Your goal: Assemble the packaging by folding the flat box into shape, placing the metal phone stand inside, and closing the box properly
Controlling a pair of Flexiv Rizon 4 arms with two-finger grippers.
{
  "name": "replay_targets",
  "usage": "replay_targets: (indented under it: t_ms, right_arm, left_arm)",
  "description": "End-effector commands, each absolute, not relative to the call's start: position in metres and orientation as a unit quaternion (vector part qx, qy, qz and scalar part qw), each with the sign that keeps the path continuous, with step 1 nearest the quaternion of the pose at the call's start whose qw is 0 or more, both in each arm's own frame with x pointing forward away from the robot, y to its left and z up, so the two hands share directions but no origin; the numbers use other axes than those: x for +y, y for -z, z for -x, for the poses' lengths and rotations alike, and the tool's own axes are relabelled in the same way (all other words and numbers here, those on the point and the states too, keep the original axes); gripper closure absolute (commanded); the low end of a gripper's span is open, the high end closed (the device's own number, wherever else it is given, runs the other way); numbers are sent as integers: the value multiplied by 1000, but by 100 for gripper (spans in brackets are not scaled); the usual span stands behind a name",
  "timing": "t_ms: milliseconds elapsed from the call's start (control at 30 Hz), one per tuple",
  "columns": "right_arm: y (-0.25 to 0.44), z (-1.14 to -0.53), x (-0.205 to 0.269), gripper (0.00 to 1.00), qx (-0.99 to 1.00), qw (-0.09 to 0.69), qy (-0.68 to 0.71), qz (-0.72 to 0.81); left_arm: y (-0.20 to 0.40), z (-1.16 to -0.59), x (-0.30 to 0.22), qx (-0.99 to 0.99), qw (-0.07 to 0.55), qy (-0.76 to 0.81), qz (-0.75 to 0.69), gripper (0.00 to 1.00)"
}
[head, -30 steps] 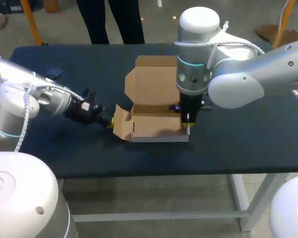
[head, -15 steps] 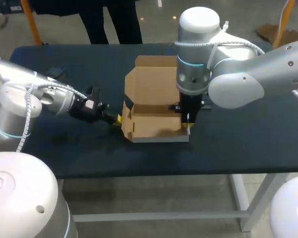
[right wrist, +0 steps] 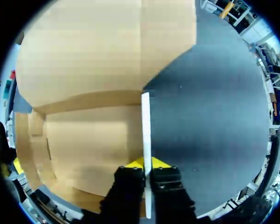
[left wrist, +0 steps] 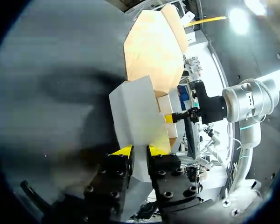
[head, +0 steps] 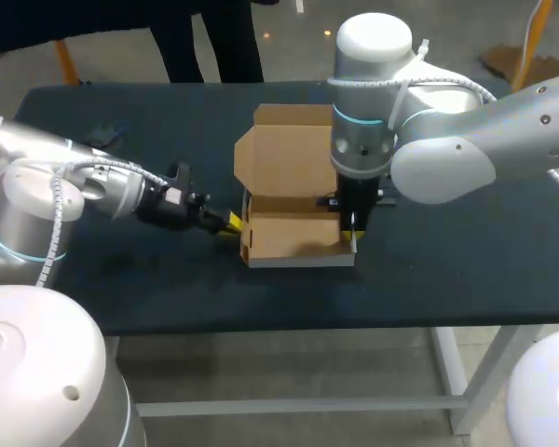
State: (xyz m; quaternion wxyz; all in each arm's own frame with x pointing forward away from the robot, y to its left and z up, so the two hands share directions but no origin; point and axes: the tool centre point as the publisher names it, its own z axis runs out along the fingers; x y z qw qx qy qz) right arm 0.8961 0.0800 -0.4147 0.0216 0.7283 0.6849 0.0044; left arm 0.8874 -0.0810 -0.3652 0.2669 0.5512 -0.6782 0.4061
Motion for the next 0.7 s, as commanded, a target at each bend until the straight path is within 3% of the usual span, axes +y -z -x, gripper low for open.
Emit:
replay_targets:
  t_ms: [33, 333, 700]
  right_arm:
    - [414, -896, 81, 100, 685, 22, -3, -728]
    - [414, -896, 81, 100, 685, 22, -3, -728]
    - [414, -896, 81, 100, 685, 22, -3, -728]
  left_arm:
    - [368, -891, -85, -675, 270, -408, -552, 75]
    - [368, -893, -93, -672, 268, -411, -554, 69]
    - [370, -897, -103, -682, 227, -388, -577, 69]
